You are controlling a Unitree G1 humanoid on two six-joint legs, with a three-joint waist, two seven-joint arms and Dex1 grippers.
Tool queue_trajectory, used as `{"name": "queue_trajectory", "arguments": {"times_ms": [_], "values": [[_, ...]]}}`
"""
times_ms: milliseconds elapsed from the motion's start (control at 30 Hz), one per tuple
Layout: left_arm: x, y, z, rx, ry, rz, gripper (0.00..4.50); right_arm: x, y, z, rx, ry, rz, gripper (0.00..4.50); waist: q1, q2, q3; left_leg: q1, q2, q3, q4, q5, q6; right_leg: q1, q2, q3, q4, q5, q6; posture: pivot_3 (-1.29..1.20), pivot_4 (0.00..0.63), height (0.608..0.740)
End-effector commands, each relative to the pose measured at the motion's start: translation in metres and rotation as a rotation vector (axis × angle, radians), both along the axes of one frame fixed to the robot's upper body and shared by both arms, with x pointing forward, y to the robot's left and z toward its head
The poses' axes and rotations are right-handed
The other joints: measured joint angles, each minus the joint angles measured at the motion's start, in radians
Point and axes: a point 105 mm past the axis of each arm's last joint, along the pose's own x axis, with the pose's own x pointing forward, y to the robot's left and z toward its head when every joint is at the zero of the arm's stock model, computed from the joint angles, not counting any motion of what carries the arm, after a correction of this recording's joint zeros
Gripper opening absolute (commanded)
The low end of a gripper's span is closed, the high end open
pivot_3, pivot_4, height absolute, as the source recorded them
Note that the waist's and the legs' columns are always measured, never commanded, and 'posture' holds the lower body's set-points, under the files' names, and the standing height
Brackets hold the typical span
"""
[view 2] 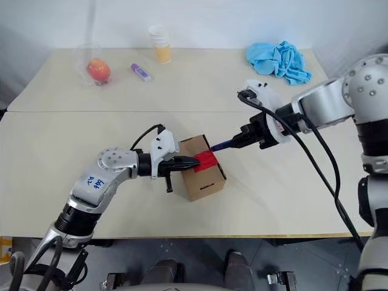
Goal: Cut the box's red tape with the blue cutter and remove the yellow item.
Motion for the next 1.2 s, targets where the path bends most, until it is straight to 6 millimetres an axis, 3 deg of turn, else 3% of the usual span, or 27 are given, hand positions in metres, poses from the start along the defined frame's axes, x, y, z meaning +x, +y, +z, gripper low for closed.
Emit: {"name": "queue_trajectory", "arguments": {"times_ms": [33, 567, 933, 1200], "values": [[0.003, 0.0, -0.021, 0.048, 0.046, 0.032, 0.0, -0.01, 0.01, 0.002, -0.002, 0.07, 0.069, 0.16, 0.0, 0.0, 0.0, 0.0, 0.0, 0.0, 0.0, 0.0, 0.0, 0.0, 0.0, 0.0, 0.0, 0.0, 0.0, 0.0, 0.15, 0.74], [0.003, -0.008, -0.041, 0.044, 0.065, 0.046, 0.0, 0.014, 0.029, 0.012, -0.097, 0.132, -0.011, 0.16, -0.002, 0.001, -0.002, 0.001, 0.0, 0.0, 0.0, 0.0, 0.0, 0.001, 0.0, 0.0, 0.001, 0.0, 0.0, 0.0, 0.15, 0.74], [-0.001, -0.005, -0.056, 0.098, 0.123, 0.039, 0.0, -0.009, 0.031, 0.011, -0.122, 0.231, 0.072, 0.16, 0.0, 0.001, -0.002, 0.001, 0.0, 0.0, 0.0, 0.0, 0.0, 0.001, 0.0, 0.0, 0.001, 0.0, 0.0, 0.0, 0.15, 0.74], [-0.003, -0.006, -0.063, 0.117, 0.156, 0.049, 0.0, -0.013, 0.032, 0.012, -0.134, 0.265, 0.067, 0.16, 0.002, 0.001, -0.002, 0.001, 0.0, 0.0, 0.0, 0.0, 0.0, 0.001, 0.0, -0.001, 0.0, 0.0, -0.001, 0.0, 0.15, 0.74]]}}
